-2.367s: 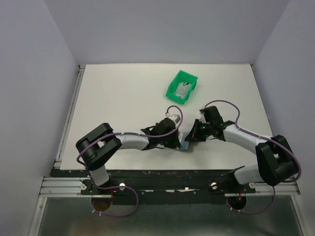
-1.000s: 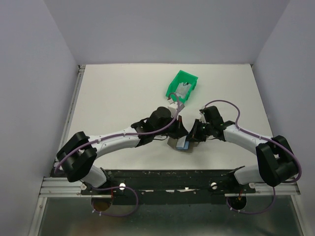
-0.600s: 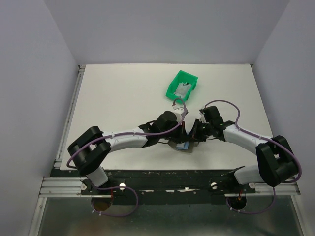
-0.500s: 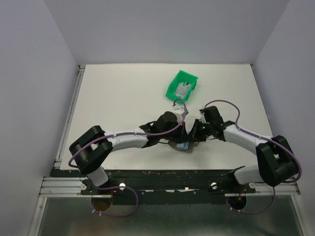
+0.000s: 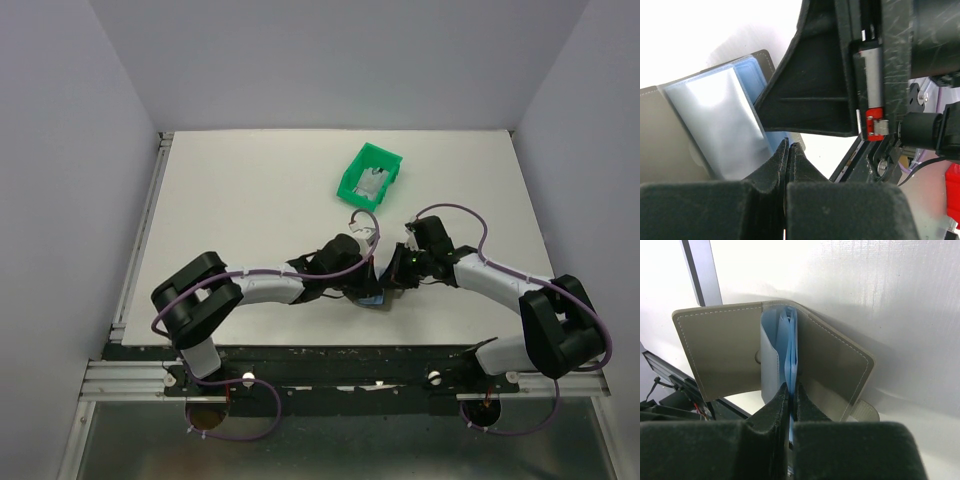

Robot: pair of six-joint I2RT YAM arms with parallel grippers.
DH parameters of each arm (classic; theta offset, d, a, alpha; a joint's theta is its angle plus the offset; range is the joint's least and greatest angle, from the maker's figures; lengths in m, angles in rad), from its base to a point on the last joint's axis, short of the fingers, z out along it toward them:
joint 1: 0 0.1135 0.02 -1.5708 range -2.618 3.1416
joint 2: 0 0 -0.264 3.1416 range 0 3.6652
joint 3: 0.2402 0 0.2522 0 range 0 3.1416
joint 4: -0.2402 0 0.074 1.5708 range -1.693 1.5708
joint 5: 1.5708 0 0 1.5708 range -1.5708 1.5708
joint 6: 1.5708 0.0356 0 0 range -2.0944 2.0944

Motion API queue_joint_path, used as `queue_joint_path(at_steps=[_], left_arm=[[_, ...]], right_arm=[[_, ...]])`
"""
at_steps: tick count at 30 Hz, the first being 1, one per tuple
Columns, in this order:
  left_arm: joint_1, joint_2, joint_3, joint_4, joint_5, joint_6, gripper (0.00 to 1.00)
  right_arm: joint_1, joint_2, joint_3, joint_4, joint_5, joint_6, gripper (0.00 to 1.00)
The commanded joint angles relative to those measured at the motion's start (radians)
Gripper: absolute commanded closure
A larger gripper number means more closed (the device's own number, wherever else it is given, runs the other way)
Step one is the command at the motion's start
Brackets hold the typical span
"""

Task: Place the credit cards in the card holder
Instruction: Open the card holder at the center of the board.

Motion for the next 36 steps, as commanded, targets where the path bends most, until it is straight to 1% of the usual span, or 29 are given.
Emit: queue_joint_path(at_steps=[1,7,10,14,18,20,28,36], left_arm=[[-0.005,0.029,-0.022,0.024,0.000,-0.008,1.00],[-0.006,0.049,-0.035,0.026,-0.008,-0.011,1.00],[-0.006,0.056,-0.036,0.027,-0.011,-0.011,1.00],[-0.006,0.071,-0.033,0.023,-0.013,-0.012,1.00],[-0.006,0.085,-0.033,0.015,-0.023,-0.014,1.00],[-0.006,0.094,-0.035,0.010,-0.030,-0.016,1.00],[-0.005,0.094,-0.059,0.003,-0.071,-0.045,1.00],[0.009,0.068,-0.075,-0.034,-0.128,-0.058,1.00]], right_arm=[[0.004,0.006,-0.004,0.013,-0.011,0.001,0.97],[0.004,0.003,-0.004,0.011,-0.015,0.001,0.97],[0.004,0.001,-0.006,0.010,-0.013,0.000,0.94],[0.004,-0.002,-0.004,0.005,-0.016,0.000,0.85],[0.002,-0.002,-0.004,0.001,-0.015,0.001,0.73],[0.004,-0.002,-0.006,0.002,-0.011,0.001,0.69],[0.002,-0.001,-0.009,0.001,-0.008,0.003,0.68],[0.002,-0.008,-0.013,-0.006,-0.008,-0.003,0.72]])
